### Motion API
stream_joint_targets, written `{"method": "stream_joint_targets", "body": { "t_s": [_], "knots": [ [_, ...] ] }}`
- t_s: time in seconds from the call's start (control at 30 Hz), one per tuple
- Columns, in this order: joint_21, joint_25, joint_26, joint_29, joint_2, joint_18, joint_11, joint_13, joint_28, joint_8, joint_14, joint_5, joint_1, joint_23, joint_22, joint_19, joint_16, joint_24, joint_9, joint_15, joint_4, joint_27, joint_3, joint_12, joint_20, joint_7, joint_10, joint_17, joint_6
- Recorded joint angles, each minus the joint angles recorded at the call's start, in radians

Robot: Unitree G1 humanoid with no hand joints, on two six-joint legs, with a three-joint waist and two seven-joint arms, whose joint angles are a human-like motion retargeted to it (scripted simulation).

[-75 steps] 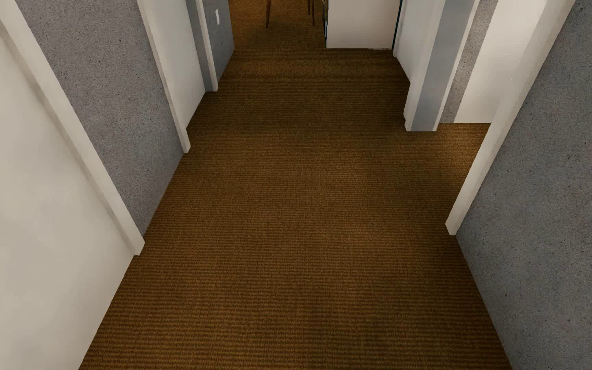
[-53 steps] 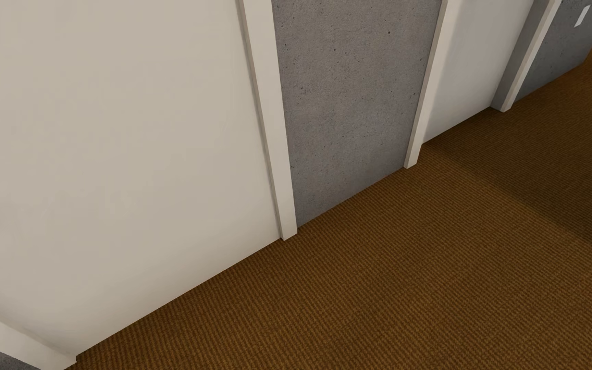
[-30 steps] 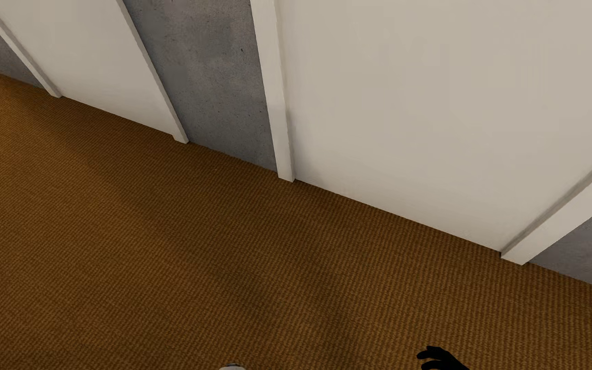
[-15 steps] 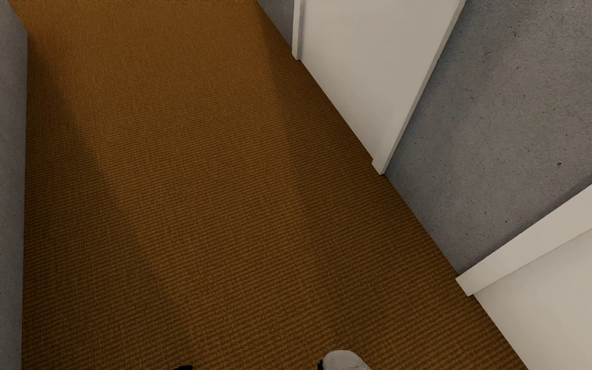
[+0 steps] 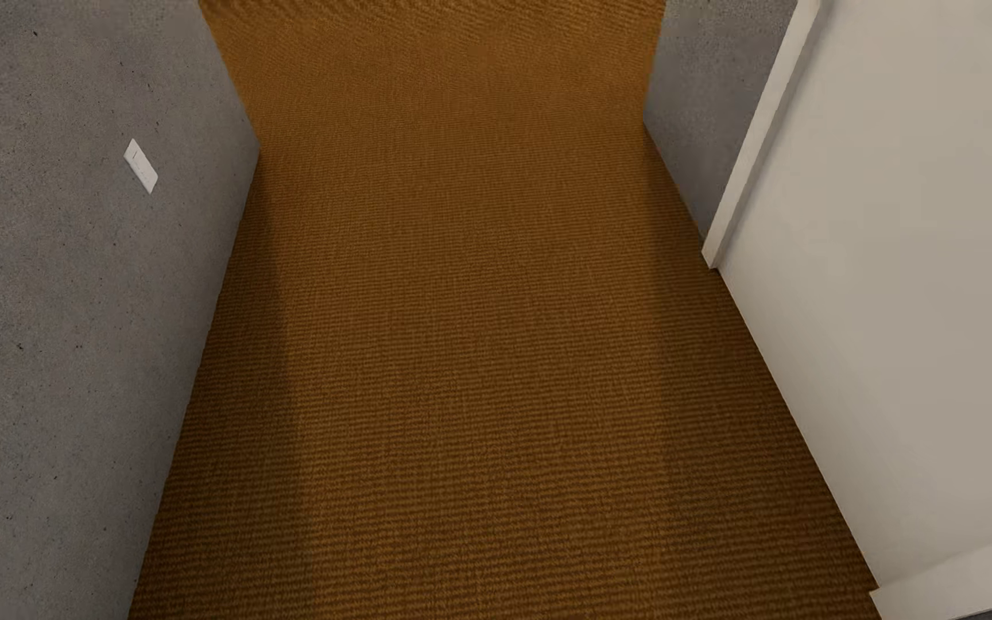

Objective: Walk to the desk

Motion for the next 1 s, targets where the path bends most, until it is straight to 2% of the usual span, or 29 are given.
{"method": "stream_joint_targets", "body": {
  "t_s": [0.03,0.07,0.1,0.13,0.17,0.2,0.23,0.27,0.3,0.33,0.37,0.4,0.43,0.47,0.5,0.57,0.67,0.73,0.77,0.8,0.83,0.87,0.9,0.93,0.97,1.0],
  "knots": [
    [-0.023,0.000,0.000,0.000,0.130,0.000,-0.088,-0.016,0.000,0.000,0.059,-0.005,-0.077,-0.086,0.015,0.000,0.001,0.000,0.000,0.018,-0.013,0.000,0.073,0.050,-0.011,0.000,-0.164,-0.006,-0.008],
    [-0.042,0.000,0.000,0.000,0.235,0.000,-0.154,-0.053,0.000,0.000,0.115,-0.018,-0.144,-0.156,0.024,0.000,0.019,0.000,0.000,0.028,-0.023,0.000,0.139,0.080,-0.078,0.000,-0.364,-0.018,-0.013],
    [-0.078,0.000,0.000,0.000,0.329,0.000,-0.203,-0.094,0.000,0.000,0.092,-0.034,-0.201,-0.220,0.027,0.000,0.029,0.000,0.000,0.016,-0.027,0.000,0.194,0.113,-0.101,0.000,-0.555,-0.031,-0.018],
    [-0.105,0.000,0.000,0.000,0.413,0.000,-0.243,-0.137,0.000,0.000,-0.060,-0.047,-0.243,-0.273,0.029,0.000,0.040,0.000,-0.006,-0.013,-0.024,0.000,0.245,0.145,-0.112,0.000,-0.717,-0.048,-0.022],
    [-0.123,0.000,0.000,0.000,0.484,0.000,-0.259,-0.180,0.000,0.000,-0.291,-0.063,-0.289,-0.311,0.028,0.000,0.053,0.000,-0.014,-0.043,-0.017,0.000,0.288,0.172,-0.124,0.000,-0.799,-0.063,-0.028],
    [-0.153,0.000,0.000,0.000,0.540,0.000,-0.258,-0.210,0.000,0.000,-0.441,-0.092,-0.333,-0.334,0.036,0.000,0.062,0.000,-0.015,-0.050,0.000,0.000,0.339,0.192,-0.136,0.000,-0.793,-0.075,-0.036],
    [-0.192,0.000,0.000,0.000,0.580,0.000,-0.236,-0.222,0.000,0.000,-0.405,-0.130,-0.367,-0.338,0.063,0.000,0.060,0.000,-0.014,-0.007,0.015,0.000,0.396,0.204,-0.135,0.000,-0.777,-0.080,-0.040],
    [-0.201,0.000,0.000,0.000,0.598,0.000,-0.184,-0.218,0.000,0.000,-0.213,-0.169,-0.398,-0.320,0.090,0.000,0.053,0.000,-0.014,0.107,0.016,0.000,0.432,0.212,-0.130,0.000,-0.743,-0.081,-0.045],
    [-0.198,0.000,0.000,0.000,0.581,0.000,-0.091,-0.197,0.000,0.000,0.018,-0.201,-0.423,-0.286,0.118,0.000,0.041,0.000,-0.027,0.288,-0.007,0.000,0.428,0.218,-0.123,0.000,-0.662,-0.070,-0.061],
    [-0.181,0.000,0.000,0.000,0.525,0.000,0.061,-0.173,0.000,0.000,0.136,-0.231,-0.424,-0.232,0.143,0.000,0.032,0.000,-0.035,0.473,-0.056,0.000,0.384,0.208,-0.130,0.000,-0.580,-0.049,-0.091],
    [-0.154,0.000,0.000,0.000,0.451,0.000,0.240,-0.144,0.000,0.000,0.121,-0.228,-0.371,-0.168,0.151,0.000,0.027,0.000,-0.026,0.552,-0.097,0.000,0.321,0.180,-0.139,0.000,-0.523,-0.030,-0.099],
    [-0.108,0.000,0.000,0.000,0.338,0.000,0.428,-0.119,0.000,0.000,0.070,-0.221,-0.281,-0.105,0.132,0.000,0.022,0.000,-0.019,0.484,-0.136,0.000,0.256,0.145,-0.123,0.000,-0.536,-0.013,-0.102],
    [-0.046,0.000,0.000,0.000,0.241,0.000,0.556,-0.087,0.000,0.000,0.013,-0.200,-0.159,-0.039,0.097,0.000,0.019,0.000,-0.008,0.337,-0.164,0.000,0.187,0.105,-0.089,0.000,-0.583,-0.002,-0.093],
    [0.011,0.000,0.000,0.000,0.139,0.000,0.612,-0.047,0.000,0.000,-0.050,-0.171,-0.032,0.030,0.054,0.000,0.018,0.000,-0.004,0.209,-0.176,0.000,0.113,0.059,-0.051,0.000,-0.645,0.006,-0.074],
    [0.058,0.000,0.000,0.000,0.039,0.000,0.595,-0.003,0.000,0.000,-0.125,-0.143,0.093,0.092,-0.005,0.000,0.020,0.000,0.000,0.132,-0.172,0.000,0.045,0.017,0.003,0.000,-0.708,0.010,-0.053],
    [0.113,0.000,0.000,0.000,-0.133,0.000,0.370,0.091,0.000,0.000,-0.289,-0.124,0.305,0.191,-0.141,0.000,0.026,0.000,-0.005,0.114,-0.132,0.000,-0.079,-0.067,0.138,0.000,-0.816,0.006,-0.020],
    [0.087,0.000,0.000,0.000,-0.256,0.000,-0.181,0.212,0.000,0.000,-0.459,-0.146,0.489,0.248,-0.350,0.000,0.067,0.000,-0.045,0.154,-0.062,0.000,-0.234,-0.192,0.282,0.000,-0.864,-0.011,0.008],
    [0.045,0.000,0.000,0.000,-0.321,0.000,-0.443,0.262,0.000,0.000,-0.449,-0.163,0.560,0.275,-0.439,0.000,0.099,0.000,-0.074,0.235,-0.010,0.000,-0.308,-0.228,0.357,0.000,-0.837,-0.023,0.012],
    [0.033,0.000,0.000,0.000,-0.342,0.000,-0.184,0.273,0.000,0.000,-0.390,-0.159,0.595,0.295,-0.447,0.000,0.100,0.000,-0.075,0.132,0.025,0.000,-0.340,-0.224,0.384,0.000,-0.787,-0.028,0.017],
    [0.033,0.000,0.000,0.000,-0.363,0.000,-0.070,0.276,0.000,0.000,-0.279,-0.135,0.598,0.319,-0.434,0.000,0.090,0.000,-0.082,0.181,0.058,0.000,-0.352,-0.208,0.392,0.000,-0.686,-0.035,0.037],
    [0.035,0.000,0.000,0.000,-0.382,0.000,0.052,0.263,0.000,0.000,-0.116,-0.092,0.557,0.346,-0.398,0.000,0.068,0.000,-0.088,0.200,0.091,0.000,-0.336,-0.185,0.383,0.000,-0.529,-0.036,0.068],
    [0.052,0.000,0.000,0.000,-0.328,0.000,0.128,0.233,0.000,0.000,0.034,-0.043,0.506,0.367,-0.343,0.000,0.051,0.000,-0.068,0.147,0.112,0.000,-0.307,-0.158,0.343,0.000,-0.337,-0.036,0.082],
    [0.058,0.000,0.000,0.000,-0.245,0.000,0.133,0.203,0.000,0.000,0.086,-0.016,0.413,0.342,-0.275,0.000,0.039,0.000,-0.054,0.095,0.099,0.000,-0.268,-0.143,0.268,0.000,-0.126,-0.026,0.071],
    [0.053,0.000,0.000,0.000,-0.149,0.000,0.096,0.175,0.000,0.000,0.042,0.009,0.310,0.280,-0.179,0.000,0.023,0.000,-0.042,0.076,0.085,0.000,-0.212,-0.143,0.182,0.000,0.024,-0.016,0.063],
    [0.042,0.000,0.000,0.000,-0.049,0.000,0.038,0.140,0.000,0.000,0.001,0.020,0.207,0.206,-0.096,0.000,0.007,0.000,-0.034,0.078,0.054,0.000,-0.141,-0.122,0.121,0.000,0.086,-0.001,0.036],
    [0.010,0.000,0.000,0.000,0.056,0.000,-0.026,0.107,0.000,0.000,0.009,0.023,0.117,0.111,-0.047,0.000,-0.010,0.000,-0.026,0.084,0.022,0.000,-0.070,-0.066,0.118,0.000,0.051,0.013,0.007]
  ]
}}
